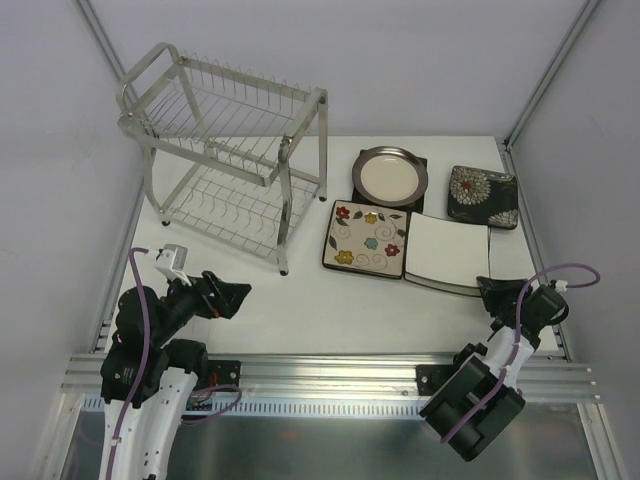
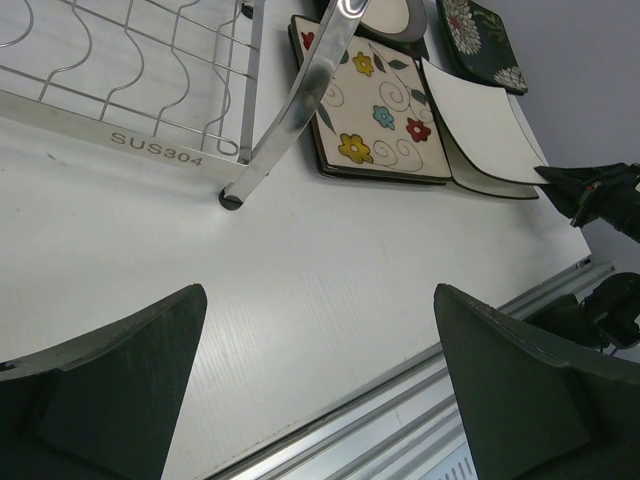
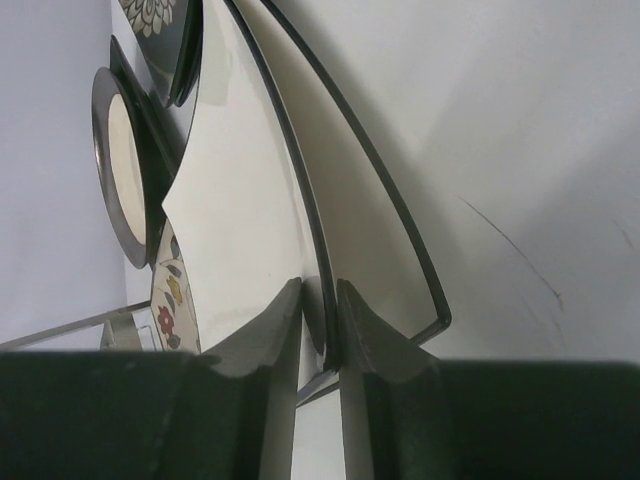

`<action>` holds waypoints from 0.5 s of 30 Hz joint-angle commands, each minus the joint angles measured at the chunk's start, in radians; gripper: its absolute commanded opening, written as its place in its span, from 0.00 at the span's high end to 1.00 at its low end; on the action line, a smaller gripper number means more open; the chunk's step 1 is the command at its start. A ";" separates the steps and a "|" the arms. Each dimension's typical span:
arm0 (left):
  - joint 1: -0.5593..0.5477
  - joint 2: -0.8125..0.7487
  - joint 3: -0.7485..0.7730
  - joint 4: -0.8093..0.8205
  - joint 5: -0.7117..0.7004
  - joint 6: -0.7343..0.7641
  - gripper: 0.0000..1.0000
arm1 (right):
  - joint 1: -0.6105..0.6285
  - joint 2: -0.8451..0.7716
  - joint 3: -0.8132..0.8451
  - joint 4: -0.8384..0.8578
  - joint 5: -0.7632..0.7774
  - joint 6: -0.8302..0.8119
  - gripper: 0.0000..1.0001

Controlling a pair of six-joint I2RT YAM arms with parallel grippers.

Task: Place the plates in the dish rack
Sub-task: Grab a plate with the right arm

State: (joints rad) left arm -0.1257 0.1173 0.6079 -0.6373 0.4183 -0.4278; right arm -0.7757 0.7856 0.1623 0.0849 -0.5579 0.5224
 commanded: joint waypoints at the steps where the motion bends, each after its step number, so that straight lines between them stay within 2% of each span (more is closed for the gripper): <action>1: -0.008 -0.010 0.006 0.013 0.037 -0.002 0.01 | 0.010 -0.016 0.020 0.020 -0.125 -0.062 0.79; 3: -0.009 -0.013 0.003 0.013 0.039 -0.003 0.01 | 0.010 -0.017 0.031 0.003 -0.126 -0.074 0.83; 5: -0.008 -0.016 0.000 0.013 0.042 -0.008 0.01 | 0.010 -0.029 0.043 -0.014 -0.122 -0.073 0.91; 12: -0.008 0.008 0.001 0.008 0.048 -0.038 0.01 | 0.010 -0.045 0.077 -0.036 -0.142 -0.016 1.00; 15: -0.009 0.050 0.027 0.010 0.051 -0.054 0.01 | 0.010 -0.048 0.089 -0.034 -0.165 0.028 0.99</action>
State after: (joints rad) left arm -0.1257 0.1215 0.6079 -0.6392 0.4427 -0.4446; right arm -0.7773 0.7460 0.1959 0.0467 -0.6231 0.5514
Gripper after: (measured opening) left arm 0.992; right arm 0.119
